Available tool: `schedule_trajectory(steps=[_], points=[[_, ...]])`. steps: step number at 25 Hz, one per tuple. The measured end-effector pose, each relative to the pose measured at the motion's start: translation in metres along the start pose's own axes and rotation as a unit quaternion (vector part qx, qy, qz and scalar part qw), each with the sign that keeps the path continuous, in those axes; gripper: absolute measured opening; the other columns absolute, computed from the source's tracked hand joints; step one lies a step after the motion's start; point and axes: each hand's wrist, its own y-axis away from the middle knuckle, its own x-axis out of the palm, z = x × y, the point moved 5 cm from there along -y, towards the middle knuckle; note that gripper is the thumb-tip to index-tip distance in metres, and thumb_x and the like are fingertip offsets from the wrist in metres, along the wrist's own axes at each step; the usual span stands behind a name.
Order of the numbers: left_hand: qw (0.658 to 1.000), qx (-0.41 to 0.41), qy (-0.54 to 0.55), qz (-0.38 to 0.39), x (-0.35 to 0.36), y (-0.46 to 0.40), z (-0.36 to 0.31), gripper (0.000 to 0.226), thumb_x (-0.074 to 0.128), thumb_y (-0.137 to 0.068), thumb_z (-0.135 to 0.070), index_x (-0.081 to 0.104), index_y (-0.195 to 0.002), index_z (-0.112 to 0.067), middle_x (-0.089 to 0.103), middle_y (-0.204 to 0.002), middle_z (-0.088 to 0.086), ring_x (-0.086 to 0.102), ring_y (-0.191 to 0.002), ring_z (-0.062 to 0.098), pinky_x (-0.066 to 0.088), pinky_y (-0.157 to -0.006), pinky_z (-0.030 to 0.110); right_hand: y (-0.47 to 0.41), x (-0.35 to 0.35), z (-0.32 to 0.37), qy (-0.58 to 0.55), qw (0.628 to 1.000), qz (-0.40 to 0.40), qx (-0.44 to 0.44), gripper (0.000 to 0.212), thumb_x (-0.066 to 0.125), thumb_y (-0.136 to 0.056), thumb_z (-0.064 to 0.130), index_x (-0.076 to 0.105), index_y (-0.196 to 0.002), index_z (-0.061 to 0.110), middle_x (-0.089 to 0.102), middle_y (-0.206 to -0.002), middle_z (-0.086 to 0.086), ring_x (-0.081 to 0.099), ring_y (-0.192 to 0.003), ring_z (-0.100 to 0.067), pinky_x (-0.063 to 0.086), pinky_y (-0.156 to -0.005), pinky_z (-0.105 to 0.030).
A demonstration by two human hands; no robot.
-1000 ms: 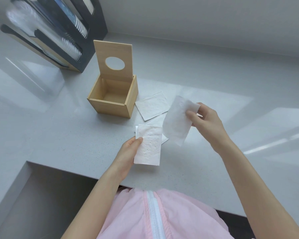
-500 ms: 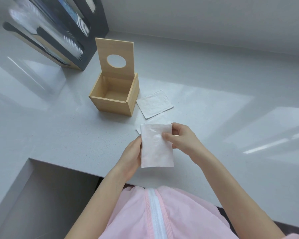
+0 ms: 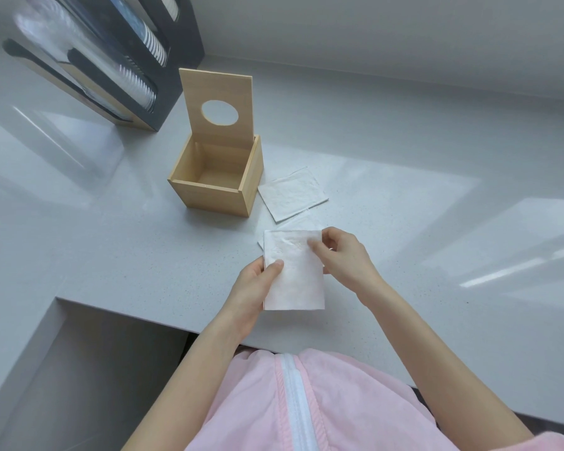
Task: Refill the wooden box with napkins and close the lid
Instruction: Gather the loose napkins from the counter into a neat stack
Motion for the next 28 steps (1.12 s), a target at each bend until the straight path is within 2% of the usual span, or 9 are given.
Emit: schedule_trajectory(steps=[3,6,9,16,18,20,22,24,28], points=[[0.999,-0.004,0.014,-0.029,-0.007,0.000,-0.002,0.018,0.045,-0.096,-0.017,0.062,-0.099,-0.016,0.069,-0.097,0.001,0.065,-0.086,0.015,0.051,-0.081,0.030,-0.020,-0.006,-0.004,0.046,0.998,-0.041,0.005,0.023,0.047,-0.093,0.027,0.058,-0.107,0.012,0.065,-0.100,0.000,0.061,-0.099,-0.020,0.048,-0.086,-0.035],[0.999,0.000,0.025,-0.039,-0.011,0.000,-0.004,0.018,0.044,-0.096,-0.016,0.062,-0.095,-0.019,0.069,-0.096,-0.001,0.065,-0.086,0.014,0.051,-0.080,0.030,-0.040,-0.005,-0.012,0.185,0.981,-0.061,0.000,0.042,0.052,-0.090,0.032,0.046,-0.125,0.010,0.049,-0.126,-0.008,0.048,-0.118,-0.024,0.042,-0.093,-0.037],[0.998,-0.002,0.029,-0.049,-0.014,0.001,-0.003,0.019,0.044,-0.096,-0.016,0.062,-0.094,-0.019,0.068,-0.096,0.000,0.065,-0.087,0.015,0.050,-0.082,0.030,-0.046,0.002,-0.017,0.256,0.964,-0.064,-0.034,0.044,0.057,-0.088,0.028,0.043,-0.123,0.005,0.040,-0.128,-0.013,0.041,-0.119,-0.029,0.039,-0.094,-0.036],[0.997,-0.013,0.033,-0.066,-0.017,0.002,0.000,0.019,0.044,-0.096,-0.016,0.062,-0.091,-0.019,0.067,-0.095,0.000,0.064,-0.087,0.016,0.049,-0.085,0.032,-0.046,0.002,-0.021,0.237,0.970,-0.052,-0.029,0.022,0.049,-0.089,0.015,0.055,-0.107,0.004,0.045,-0.122,-0.012,0.039,-0.116,-0.028,0.036,-0.094,-0.033],[0.997,-0.009,0.036,-0.062,-0.016,0.003,-0.001,0.019,0.043,-0.096,-0.016,0.062,-0.091,-0.019,0.067,-0.095,0.000,0.064,-0.087,0.016,0.050,-0.085,0.032,-0.041,0.000,-0.021,0.192,0.979,-0.061,-0.039,0.017,0.048,-0.088,0.012,0.055,-0.102,0.005,0.053,-0.115,-0.012,0.046,-0.108,-0.028,0.040,-0.084,-0.031],[0.998,-0.006,0.039,-0.058,-0.016,0.003,0.000,0.020,0.043,-0.096,-0.016,0.062,-0.091,-0.018,0.067,-0.095,0.000,0.064,-0.086,0.015,0.050,-0.084,0.031,-0.032,-0.009,-0.020,0.113,0.992,-0.054,-0.031,0.008,0.049,-0.088,0.012,0.053,-0.094,0.010,0.057,-0.099,-0.004,0.050,-0.092,-0.022,0.039,-0.066,-0.023],[0.998,-0.006,0.038,-0.058,-0.017,0.002,0.000,0.020,0.043,-0.096,-0.016,0.062,-0.091,-0.018,0.067,-0.095,-0.001,0.064,-0.086,0.015,0.050,-0.083,0.030,-0.023,-0.022,-0.016,0.066,0.996,-0.044,-0.035,0.002,0.053,-0.087,0.014,0.053,-0.089,0.015,0.056,-0.090,0.003,0.050,-0.084,-0.016,0.036,-0.061,-0.018],[0.998,-0.005,0.036,-0.059,-0.018,0.001,-0.001,0.020,0.042,-0.096,-0.017,0.062,-0.091,-0.019,0.068,-0.094,0.000,0.064,-0.085,0.014,0.050,-0.081,0.030,-0.014,-0.036,-0.006,0.047,0.997,-0.032,-0.059,0.005,0.056,-0.086,0.016,0.055,-0.083,0.020,0.058,-0.081,0.008,0.051,-0.077,-0.012,0.037,-0.060,-0.018],[0.998,0.004,0.022,-0.053,-0.016,0.001,-0.003,0.020,0.042,-0.097,-0.017,0.062,-0.092,-0.017,0.068,-0.093,0.001,0.064,-0.083,0.014,0.050,-0.077,0.028,0.012,-0.058,0.033,0.008,0.992,0.010,-0.122,0.020,0.060,-0.086,0.014,0.058,-0.074,0.029,0.057,-0.066,0.013,0.046,-0.053,0.002,0.034,-0.047,-0.005]])
